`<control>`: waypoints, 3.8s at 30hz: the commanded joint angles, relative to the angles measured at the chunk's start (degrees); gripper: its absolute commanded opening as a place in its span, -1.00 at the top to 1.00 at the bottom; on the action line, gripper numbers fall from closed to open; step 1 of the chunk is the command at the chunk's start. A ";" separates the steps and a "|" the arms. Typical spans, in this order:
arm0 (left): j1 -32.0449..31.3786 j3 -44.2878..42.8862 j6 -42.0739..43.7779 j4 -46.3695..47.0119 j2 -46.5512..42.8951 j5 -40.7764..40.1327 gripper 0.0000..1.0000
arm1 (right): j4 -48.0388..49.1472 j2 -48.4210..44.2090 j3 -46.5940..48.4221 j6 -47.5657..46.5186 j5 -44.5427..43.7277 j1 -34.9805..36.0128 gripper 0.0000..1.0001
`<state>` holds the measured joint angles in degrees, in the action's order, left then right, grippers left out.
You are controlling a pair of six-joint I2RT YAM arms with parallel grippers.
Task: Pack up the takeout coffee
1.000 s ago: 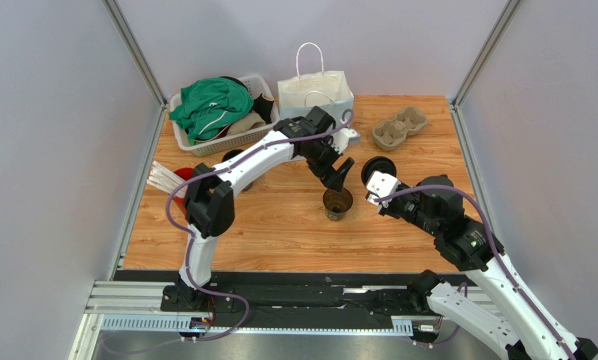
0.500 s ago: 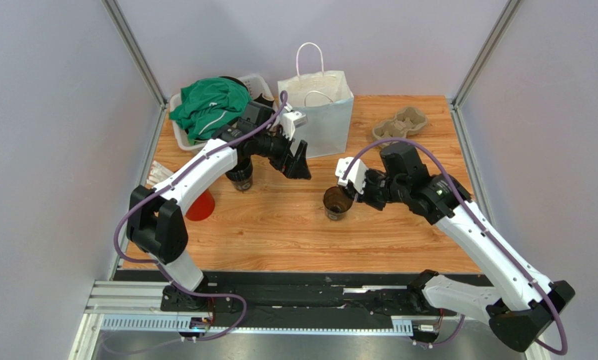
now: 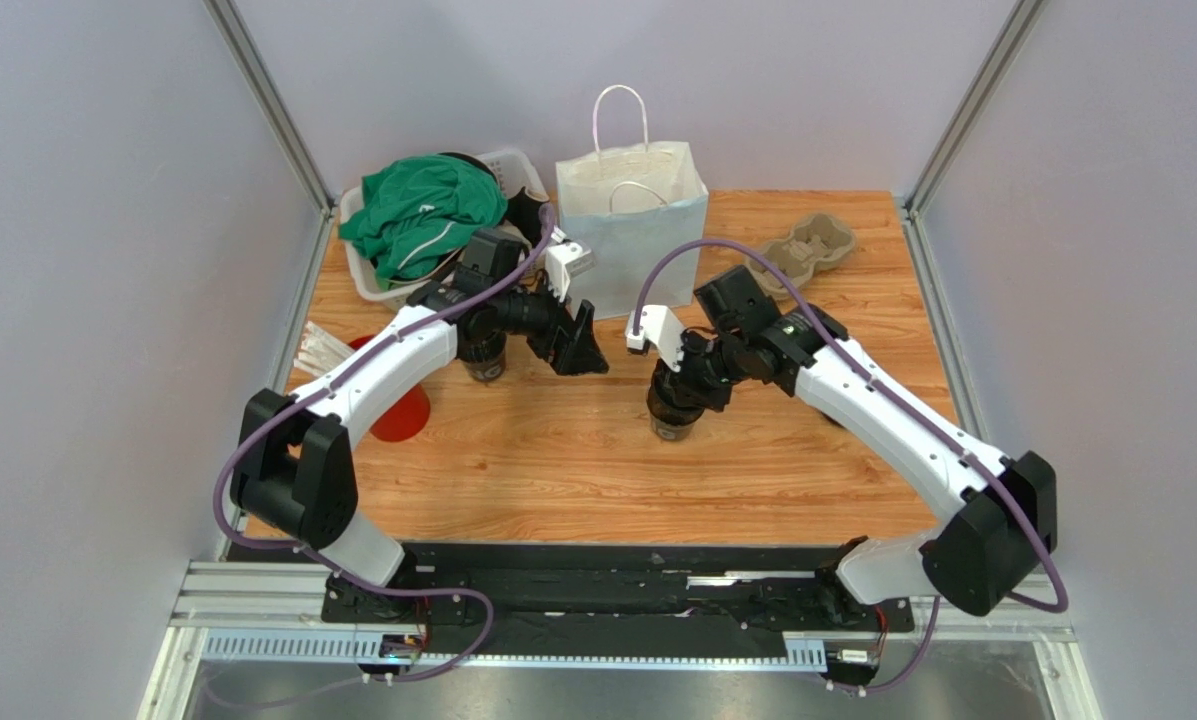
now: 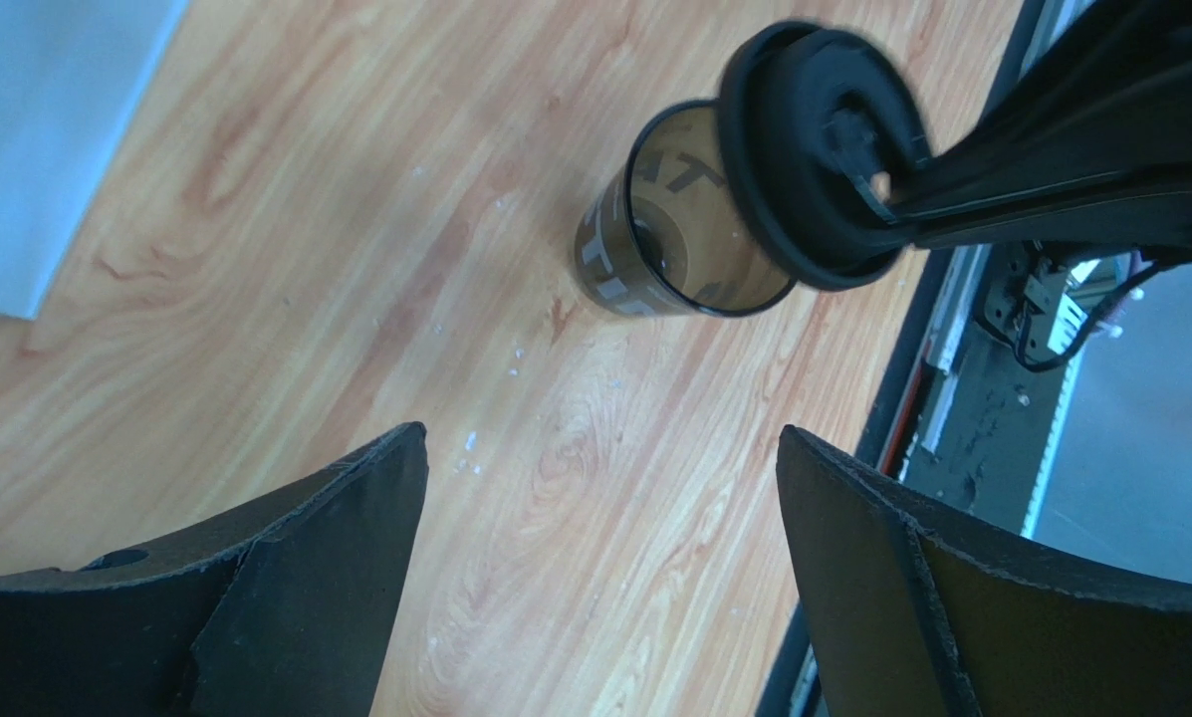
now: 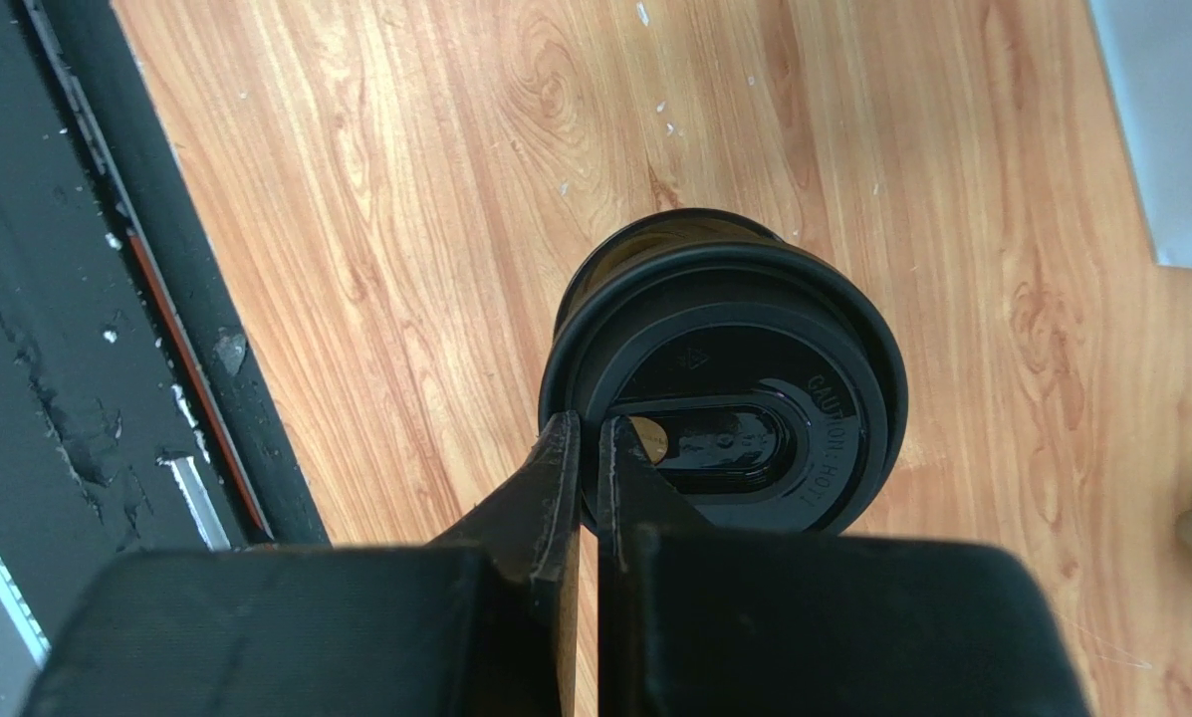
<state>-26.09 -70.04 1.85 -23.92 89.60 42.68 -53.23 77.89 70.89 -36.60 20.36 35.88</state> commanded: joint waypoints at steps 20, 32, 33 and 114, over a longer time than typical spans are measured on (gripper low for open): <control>0.33 2.98 0.44 8.19 -2.33 -0.23 -0.87 | 6.39 4.82 -1.46 3.20 -8.58 5.26 1.00; 0.25 3.07 0.00 8.45 -1.54 0.65 -0.86 | 3.49 5.61 -1.11 1.88 -6.56 5.08 1.00; 0.25 3.07 0.00 8.45 -1.54 0.74 -0.86 | 3.49 5.61 -1.11 1.80 -6.30 5.08 0.99; 0.07 2.02 -1.58 8.11 2.50 4.96 -0.84 | 4.98 -2.03 1.27 3.11 -1.97 0.33 0.03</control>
<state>-26.09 -67.00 0.82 -16.91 90.74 44.60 -50.30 80.25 69.93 -34.20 20.03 36.49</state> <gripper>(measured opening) 0.924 0.471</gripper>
